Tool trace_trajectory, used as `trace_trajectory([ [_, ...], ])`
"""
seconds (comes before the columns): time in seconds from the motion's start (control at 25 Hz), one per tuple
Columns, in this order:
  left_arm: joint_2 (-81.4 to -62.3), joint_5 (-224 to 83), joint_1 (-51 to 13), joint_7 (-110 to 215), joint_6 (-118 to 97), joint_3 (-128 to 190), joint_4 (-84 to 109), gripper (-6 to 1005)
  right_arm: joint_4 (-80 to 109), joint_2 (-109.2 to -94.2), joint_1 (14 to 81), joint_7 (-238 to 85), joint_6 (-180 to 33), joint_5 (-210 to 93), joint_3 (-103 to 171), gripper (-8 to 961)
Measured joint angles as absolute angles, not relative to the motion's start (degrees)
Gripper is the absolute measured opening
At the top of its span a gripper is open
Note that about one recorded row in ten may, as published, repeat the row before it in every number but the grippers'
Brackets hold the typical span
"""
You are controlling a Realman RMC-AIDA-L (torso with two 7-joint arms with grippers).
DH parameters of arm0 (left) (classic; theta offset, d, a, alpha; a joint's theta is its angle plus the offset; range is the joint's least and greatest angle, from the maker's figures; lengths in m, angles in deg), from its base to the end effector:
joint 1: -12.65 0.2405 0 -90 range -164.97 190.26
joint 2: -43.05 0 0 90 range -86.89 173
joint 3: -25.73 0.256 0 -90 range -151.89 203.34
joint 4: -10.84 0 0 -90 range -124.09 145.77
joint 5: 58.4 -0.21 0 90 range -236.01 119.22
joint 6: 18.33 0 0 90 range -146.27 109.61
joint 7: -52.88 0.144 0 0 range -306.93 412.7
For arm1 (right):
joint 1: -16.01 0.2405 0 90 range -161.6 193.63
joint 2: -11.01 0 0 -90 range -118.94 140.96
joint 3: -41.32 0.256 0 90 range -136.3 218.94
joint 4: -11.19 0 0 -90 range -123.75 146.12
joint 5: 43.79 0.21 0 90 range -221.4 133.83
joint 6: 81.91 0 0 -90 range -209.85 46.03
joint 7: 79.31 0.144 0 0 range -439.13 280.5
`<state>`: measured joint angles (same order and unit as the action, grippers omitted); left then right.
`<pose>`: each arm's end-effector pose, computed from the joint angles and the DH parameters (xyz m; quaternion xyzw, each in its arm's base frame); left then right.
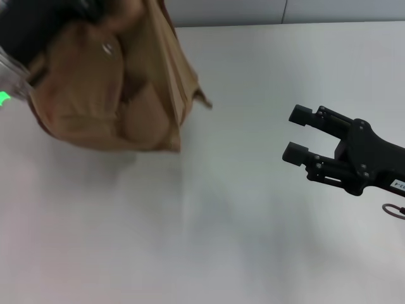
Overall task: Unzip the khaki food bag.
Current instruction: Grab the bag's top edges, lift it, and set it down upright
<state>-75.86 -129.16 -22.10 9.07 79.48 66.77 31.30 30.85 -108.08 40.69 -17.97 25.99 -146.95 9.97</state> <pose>-0.1993 0.3503 0.0340 -0.7907 0.0053 -0.5285 0.3090 0.2615 0.2607 -0.0059 -0.8606 0.1792 0.4656 0.1026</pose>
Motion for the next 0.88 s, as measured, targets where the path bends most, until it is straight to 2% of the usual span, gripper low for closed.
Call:
trace_trajectory([
  [0.32,-76.13,-129.17,-21.72,29.99,75.72,77.92,11.95,41,29.53,-108.08,39.55,-18.17,25.91,-146.41,13.58,797],
  [0.64,-76.12,-130.11,-18.84,32.24,75.89,78.11,8.36,41,29.85,-108.08,37.01,-20.35,25.91,-146.35,20.89,797],
  [0.88,-76.12,-132.48,-20.57,31.98,77.87,78.03,5.51,41,26.23,-108.33,36.83,-31.14,23.82,-146.34,24.99,797],
])
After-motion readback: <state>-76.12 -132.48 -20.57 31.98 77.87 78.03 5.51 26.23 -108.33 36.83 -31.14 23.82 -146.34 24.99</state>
